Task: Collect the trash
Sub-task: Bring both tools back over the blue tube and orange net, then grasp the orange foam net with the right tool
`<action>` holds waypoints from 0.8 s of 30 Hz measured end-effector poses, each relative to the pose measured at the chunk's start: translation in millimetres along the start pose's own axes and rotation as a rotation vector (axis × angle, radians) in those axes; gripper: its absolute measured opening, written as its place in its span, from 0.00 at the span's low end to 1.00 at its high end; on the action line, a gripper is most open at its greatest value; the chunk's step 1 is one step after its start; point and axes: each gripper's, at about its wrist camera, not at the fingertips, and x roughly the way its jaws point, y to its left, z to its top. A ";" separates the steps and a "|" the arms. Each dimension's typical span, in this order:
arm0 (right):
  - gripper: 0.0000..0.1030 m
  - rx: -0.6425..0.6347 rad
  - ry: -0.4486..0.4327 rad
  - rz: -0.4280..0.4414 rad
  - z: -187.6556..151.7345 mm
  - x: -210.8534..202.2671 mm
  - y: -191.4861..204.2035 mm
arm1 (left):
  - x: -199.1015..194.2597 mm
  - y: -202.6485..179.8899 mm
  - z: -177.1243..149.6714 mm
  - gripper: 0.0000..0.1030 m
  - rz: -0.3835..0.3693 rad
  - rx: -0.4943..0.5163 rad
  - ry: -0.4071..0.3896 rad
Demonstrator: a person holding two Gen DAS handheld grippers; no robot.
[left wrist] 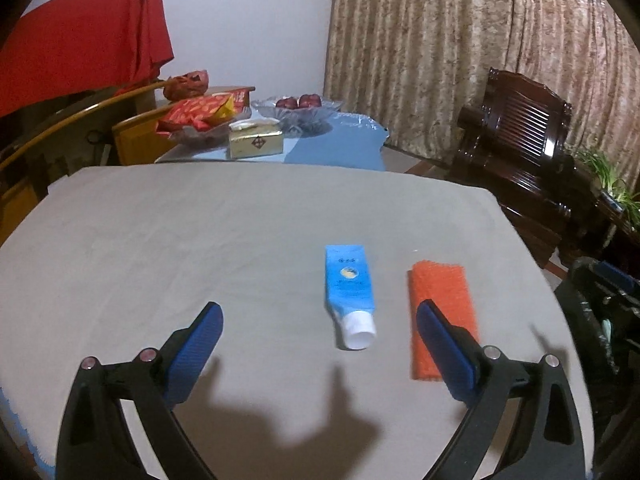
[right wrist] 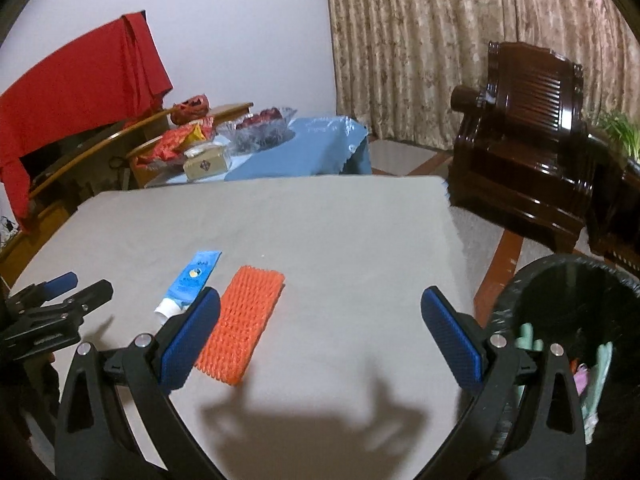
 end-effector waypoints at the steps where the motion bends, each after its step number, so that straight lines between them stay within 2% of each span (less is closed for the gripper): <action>1: 0.95 0.001 0.005 -0.001 -2.9 5.5 3.9 | 3.9 2.0 -0.5 0.92 0.002 0.002 0.006; 9: 0.95 -0.019 0.081 -0.010 -19.2 54.5 37.0 | 20.9 22.7 -6.7 0.92 0.016 -0.006 0.037; 24: 0.95 -0.060 0.213 -0.007 -32.9 102.5 82.0 | 34.8 56.4 -14.7 0.92 0.021 -0.043 0.066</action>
